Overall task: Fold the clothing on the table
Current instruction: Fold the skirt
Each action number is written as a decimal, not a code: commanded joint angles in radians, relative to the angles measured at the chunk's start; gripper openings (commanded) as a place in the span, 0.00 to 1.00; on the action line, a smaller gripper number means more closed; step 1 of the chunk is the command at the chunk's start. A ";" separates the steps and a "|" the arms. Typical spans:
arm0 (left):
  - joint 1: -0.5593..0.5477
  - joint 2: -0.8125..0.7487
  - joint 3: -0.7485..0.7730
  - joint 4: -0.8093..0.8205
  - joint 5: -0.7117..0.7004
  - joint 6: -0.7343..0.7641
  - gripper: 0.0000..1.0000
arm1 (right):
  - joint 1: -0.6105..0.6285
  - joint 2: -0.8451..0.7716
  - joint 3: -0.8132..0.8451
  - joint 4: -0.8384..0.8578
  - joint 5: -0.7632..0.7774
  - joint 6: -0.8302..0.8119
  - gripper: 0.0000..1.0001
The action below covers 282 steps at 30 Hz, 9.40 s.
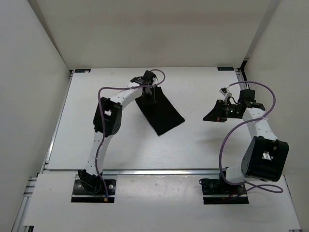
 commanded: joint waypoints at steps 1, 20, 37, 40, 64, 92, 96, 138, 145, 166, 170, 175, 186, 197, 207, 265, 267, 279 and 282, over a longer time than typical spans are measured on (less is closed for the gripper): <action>-0.070 -0.326 -0.347 0.246 -0.041 0.061 0.18 | 0.008 -0.041 -0.025 -0.011 0.003 -0.021 0.00; -0.243 -0.564 -0.784 0.440 0.088 -0.124 0.00 | 0.047 -0.058 -0.080 0.043 -0.009 -0.004 0.00; -0.294 -0.491 -0.947 0.287 0.289 -0.213 0.00 | 0.053 -0.083 -0.095 0.029 0.004 -0.009 0.00; -0.297 -0.540 -0.983 0.222 0.300 -0.186 0.00 | 0.053 -0.080 -0.103 0.028 0.007 -0.012 0.00; -0.123 -1.621 -1.718 0.334 0.237 -0.363 0.98 | 0.145 -0.184 -0.342 0.005 0.133 0.220 0.95; -0.183 -1.627 -1.878 0.696 0.104 -0.756 0.99 | 0.568 0.052 -0.261 0.106 0.336 0.215 0.77; -0.228 -1.556 -1.827 0.635 0.094 -0.721 0.82 | 0.559 0.078 -0.255 0.101 0.340 0.205 0.75; -0.418 -1.371 -1.820 0.807 0.018 -0.829 0.10 | 0.588 0.060 -0.356 0.267 0.141 0.113 0.81; -0.401 -1.310 -1.774 0.851 0.030 -0.809 0.06 | 0.593 0.123 -0.358 0.261 0.075 0.097 0.76; -0.381 -1.333 -1.789 0.839 0.047 -0.803 0.06 | 0.576 0.302 -0.243 0.278 0.110 0.194 0.64; -0.384 -1.331 -1.789 0.848 0.053 -0.805 0.05 | 0.564 0.342 -0.224 0.288 0.090 0.206 0.61; -0.374 -1.334 -1.797 0.856 0.059 -0.804 0.05 | 0.571 0.359 -0.218 0.292 0.098 0.214 0.47; -0.384 -1.333 -1.758 0.778 0.099 -0.717 0.00 | 0.559 0.252 -0.206 0.241 0.139 0.162 0.00; -0.272 -1.619 -1.826 0.724 0.240 -0.788 0.00 | 0.617 -0.026 -0.137 0.000 0.199 -0.125 0.00; -0.200 -1.854 -1.858 0.630 0.355 -0.924 0.00 | 0.617 -0.208 -0.092 -0.221 0.184 -0.276 0.00; 0.223 -0.913 -1.539 1.221 0.481 -0.933 0.28 | 0.455 0.758 0.791 -0.160 -0.016 -0.023 0.56; 0.242 -0.871 -1.514 1.241 0.476 -0.916 0.53 | 0.458 0.762 0.859 -0.162 0.026 -0.024 0.65; 0.257 -0.831 -1.215 1.062 0.496 -0.674 0.99 | 0.369 0.692 0.793 -0.285 -0.118 -0.200 0.15; 0.165 -0.839 -1.242 1.014 0.533 -0.615 0.99 | 0.380 0.699 0.791 -0.340 -0.164 -0.263 0.00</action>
